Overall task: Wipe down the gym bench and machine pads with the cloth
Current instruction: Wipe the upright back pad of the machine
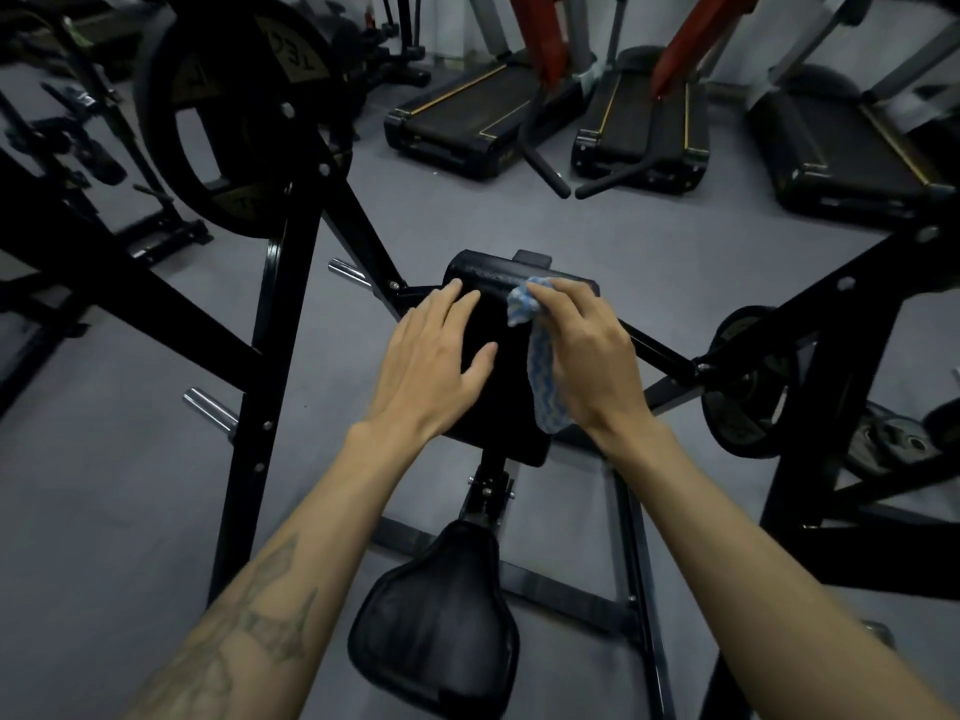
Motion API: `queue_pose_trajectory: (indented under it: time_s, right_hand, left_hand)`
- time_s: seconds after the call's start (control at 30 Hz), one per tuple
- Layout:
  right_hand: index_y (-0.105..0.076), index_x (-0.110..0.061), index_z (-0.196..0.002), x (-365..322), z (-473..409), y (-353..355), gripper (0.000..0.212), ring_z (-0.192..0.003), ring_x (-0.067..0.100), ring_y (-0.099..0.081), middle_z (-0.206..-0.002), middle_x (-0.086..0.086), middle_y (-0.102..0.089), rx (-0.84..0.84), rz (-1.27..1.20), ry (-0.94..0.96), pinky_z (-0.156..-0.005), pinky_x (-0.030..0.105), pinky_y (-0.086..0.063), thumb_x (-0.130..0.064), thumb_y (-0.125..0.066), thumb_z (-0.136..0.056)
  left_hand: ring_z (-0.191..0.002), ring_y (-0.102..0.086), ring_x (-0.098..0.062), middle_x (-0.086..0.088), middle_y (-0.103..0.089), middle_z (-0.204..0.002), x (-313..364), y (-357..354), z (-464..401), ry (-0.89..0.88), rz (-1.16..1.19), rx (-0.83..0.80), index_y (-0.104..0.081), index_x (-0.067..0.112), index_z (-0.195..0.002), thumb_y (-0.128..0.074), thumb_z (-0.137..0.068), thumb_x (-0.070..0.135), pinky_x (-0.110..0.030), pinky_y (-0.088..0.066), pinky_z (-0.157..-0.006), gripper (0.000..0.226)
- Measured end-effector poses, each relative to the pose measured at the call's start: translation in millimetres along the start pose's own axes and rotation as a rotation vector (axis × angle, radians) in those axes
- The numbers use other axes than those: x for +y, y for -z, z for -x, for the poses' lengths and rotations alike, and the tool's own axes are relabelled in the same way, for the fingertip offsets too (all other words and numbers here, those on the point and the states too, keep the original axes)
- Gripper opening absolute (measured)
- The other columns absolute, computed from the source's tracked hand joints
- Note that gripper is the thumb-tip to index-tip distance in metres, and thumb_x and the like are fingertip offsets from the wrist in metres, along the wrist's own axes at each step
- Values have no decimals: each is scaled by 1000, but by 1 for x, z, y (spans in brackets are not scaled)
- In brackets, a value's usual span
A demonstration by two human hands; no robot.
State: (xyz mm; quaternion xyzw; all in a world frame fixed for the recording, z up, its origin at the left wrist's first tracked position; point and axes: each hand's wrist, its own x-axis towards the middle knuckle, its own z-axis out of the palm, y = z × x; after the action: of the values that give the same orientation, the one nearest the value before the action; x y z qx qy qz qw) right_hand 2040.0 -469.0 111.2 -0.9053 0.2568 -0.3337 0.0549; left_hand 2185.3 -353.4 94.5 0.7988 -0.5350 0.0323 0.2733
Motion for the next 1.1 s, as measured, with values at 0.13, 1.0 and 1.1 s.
queue_pose_trajectory:
  time_s: [0.13, 1.0, 1.1]
  right_hand:
    - [-59, -10, -135, -3, 17, 3, 39, -111, 32, -61, -133, 8, -59, 10, -5, -23, -86, 46, -57, -20, -42, -101]
    - [-58, -8, -138, -78, 209, -103, 58, -120, 34, -56, -140, 11, -55, -306, -277, -74, -98, 47, -51, -34, -25, -97]
    - [-59, -8, -136, -83, 250, -135, 58, -121, 34, -56, -139, 12, -56, -367, -294, -124, -99, 44, -50, -36, -26, -100]
  left_hand:
    - [-154, -25, -24, -4, -26, -167, 5, 6, 11, -14, -27, -20, -33, 17, -157, -52, -101, 44, -45, -25, -125, 65]
    - [-157, -15, -29, -10, -16, -170, -71, -62, 224, 187, -145, -221, -23, 13, -161, -44, -105, 41, -47, -16, -127, 66]
    - [-157, -15, -29, -10, -15, -170, -90, -97, 258, 204, -136, -293, -23, 12, -161, -47, -104, 39, -48, -15, -127, 68]
